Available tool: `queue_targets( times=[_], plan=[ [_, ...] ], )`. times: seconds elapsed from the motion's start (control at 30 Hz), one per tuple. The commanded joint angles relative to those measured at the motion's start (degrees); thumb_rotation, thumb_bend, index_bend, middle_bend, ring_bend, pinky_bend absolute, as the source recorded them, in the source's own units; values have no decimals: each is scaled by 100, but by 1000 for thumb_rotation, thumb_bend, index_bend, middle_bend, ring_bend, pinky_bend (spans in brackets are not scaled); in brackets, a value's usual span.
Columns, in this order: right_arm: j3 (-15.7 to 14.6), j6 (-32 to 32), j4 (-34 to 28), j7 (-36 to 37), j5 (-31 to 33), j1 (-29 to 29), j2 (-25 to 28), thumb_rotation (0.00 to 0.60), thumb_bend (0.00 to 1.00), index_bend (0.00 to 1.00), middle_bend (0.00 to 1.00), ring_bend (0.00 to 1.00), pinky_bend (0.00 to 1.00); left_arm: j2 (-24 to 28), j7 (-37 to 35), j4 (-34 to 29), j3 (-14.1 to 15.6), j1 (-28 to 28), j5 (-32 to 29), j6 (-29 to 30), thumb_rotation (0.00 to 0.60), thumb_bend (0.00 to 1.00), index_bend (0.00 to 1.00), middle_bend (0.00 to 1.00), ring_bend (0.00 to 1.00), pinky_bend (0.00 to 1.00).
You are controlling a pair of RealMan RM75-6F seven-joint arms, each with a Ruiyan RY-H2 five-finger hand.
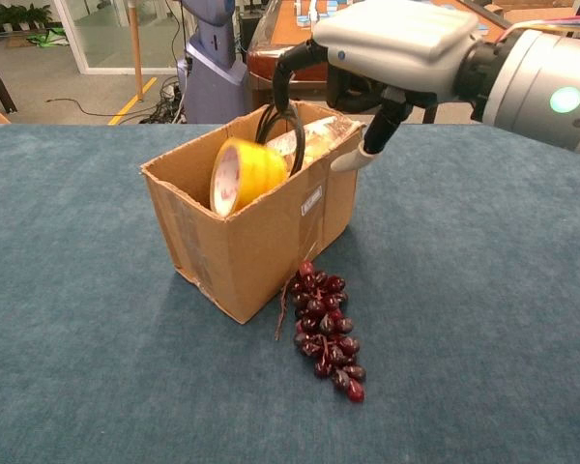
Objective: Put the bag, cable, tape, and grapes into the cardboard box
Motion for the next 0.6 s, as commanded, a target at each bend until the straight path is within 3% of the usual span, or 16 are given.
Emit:
queue_targets(
  times=[0.03,0.6],
  plan=[
    [-169,109,-199,-39,-187,-94,129,600,0,364,1000,1000,1000,-2,9,2,1,-3,-1,-6,600,100,319,291,160,400],
    [-1008,174,-597,-272,-1084,-381,339,600,0,365,1000,1000,1000,-30,50,12,7,-10,-18,-39,600,100,318,291,160,400]
  ],
)
